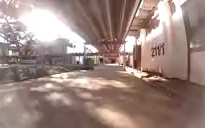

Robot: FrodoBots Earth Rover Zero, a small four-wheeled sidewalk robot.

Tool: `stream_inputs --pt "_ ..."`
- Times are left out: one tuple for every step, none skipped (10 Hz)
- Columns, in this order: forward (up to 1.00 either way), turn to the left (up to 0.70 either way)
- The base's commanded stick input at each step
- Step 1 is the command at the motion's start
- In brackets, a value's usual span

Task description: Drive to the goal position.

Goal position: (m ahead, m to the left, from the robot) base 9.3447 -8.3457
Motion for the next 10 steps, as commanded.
stream_inputs --pt "0.7 0.0" --pt "0.7 0.0" --pt "0.7 0.0" --pt "0.7 0.0" --pt "0.7 0.0" --pt "0.7 0.0" --pt "0.7 0.0" --pt "0.7 0.0" --pt "0.7 0.0" --pt "0.7 0.0"
